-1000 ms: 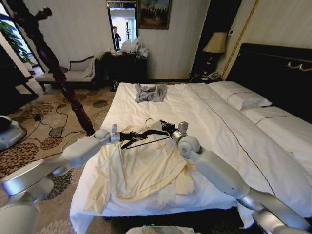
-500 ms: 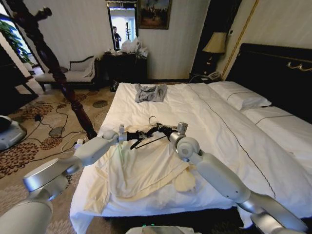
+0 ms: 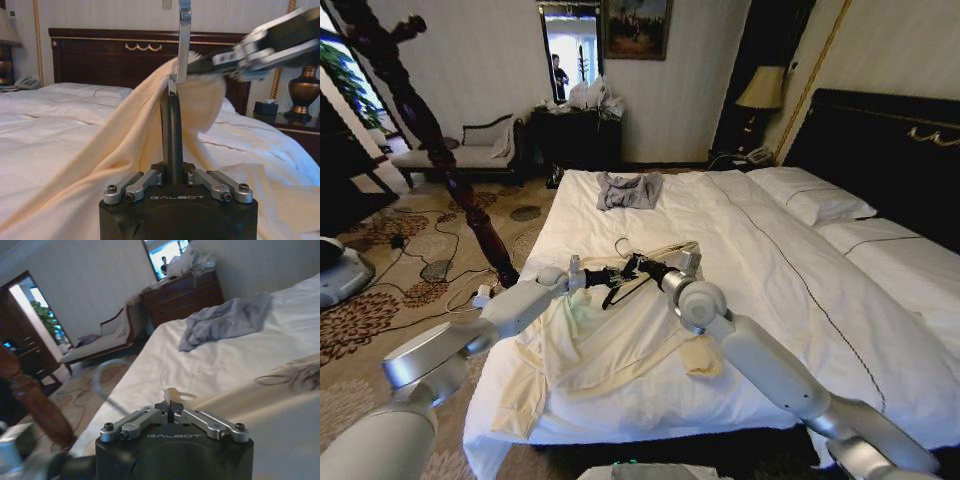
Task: Pick up the clothes from the bed and hang them on the clothes hanger.
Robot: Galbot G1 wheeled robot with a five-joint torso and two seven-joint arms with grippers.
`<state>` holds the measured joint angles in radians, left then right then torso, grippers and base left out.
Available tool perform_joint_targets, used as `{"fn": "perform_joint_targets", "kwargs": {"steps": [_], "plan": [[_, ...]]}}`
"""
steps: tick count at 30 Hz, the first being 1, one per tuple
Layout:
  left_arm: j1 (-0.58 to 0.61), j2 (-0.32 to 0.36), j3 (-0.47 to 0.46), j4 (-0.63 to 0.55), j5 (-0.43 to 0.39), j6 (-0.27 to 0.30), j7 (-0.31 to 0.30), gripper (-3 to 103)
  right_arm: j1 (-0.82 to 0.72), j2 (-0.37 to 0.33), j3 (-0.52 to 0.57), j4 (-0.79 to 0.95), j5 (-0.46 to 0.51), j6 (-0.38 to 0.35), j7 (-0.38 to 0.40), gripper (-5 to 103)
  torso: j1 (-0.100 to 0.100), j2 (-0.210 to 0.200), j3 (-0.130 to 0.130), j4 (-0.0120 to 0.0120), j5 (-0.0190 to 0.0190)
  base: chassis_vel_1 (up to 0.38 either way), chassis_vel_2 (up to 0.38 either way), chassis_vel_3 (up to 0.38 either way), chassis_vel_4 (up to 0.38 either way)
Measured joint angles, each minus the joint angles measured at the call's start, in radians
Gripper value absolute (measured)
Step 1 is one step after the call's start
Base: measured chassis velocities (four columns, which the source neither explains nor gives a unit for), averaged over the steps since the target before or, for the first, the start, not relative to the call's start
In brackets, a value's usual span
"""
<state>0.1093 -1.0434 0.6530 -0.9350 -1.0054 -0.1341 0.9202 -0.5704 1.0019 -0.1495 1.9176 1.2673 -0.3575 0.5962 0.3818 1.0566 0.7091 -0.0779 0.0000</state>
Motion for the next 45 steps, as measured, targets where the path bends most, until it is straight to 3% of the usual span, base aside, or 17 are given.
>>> {"fn": "perform_joint_targets", "kwargs": {"steps": [7,11,16,30,45], "plan": [[0.029,0.114,-0.012,-0.115,-0.028,0.011,-0.01,15,0.003,-0.008,0.042,-0.055,-0.026,0.019,-0.013,1,0.0,0.0,0.0,0.0004,0.0,0.0,0.0,0.0,0.0],[0.07,0.214,-0.048,-0.181,-0.039,0.017,-0.012,15,0.012,-0.02,0.078,-0.082,-0.034,0.028,-0.022,1,0.0,0.0,0.0,0.0006,0.0,0.0,0.0,0.0,0.0],[0.098,0.264,-0.068,-0.197,-0.038,0.018,-0.011,15,0.023,-0.031,0.091,-0.071,-0.011,0.03,-0.02,0,0.0,0.0,0.0,0.0004,0.0,0.0,0.0,0.0,0.0],[0.096,0.238,-0.053,-0.181,-0.013,0.029,-0.021,15,0.042,-0.035,0.086,0.021,0.057,0.03,0.016,0,0.0,0.0,0.0,0.0004,0.0,0.0,0.0,0.0,0.0],[0.02,0.106,0.041,-0.097,-0.003,0.038,-0.046,15,0.042,-0.021,0.074,0.12,0.103,0.034,0.041,0,0.0,0.0,0.0,0.0,0.0002,0.0,0.0,0.0,0.0]]}}
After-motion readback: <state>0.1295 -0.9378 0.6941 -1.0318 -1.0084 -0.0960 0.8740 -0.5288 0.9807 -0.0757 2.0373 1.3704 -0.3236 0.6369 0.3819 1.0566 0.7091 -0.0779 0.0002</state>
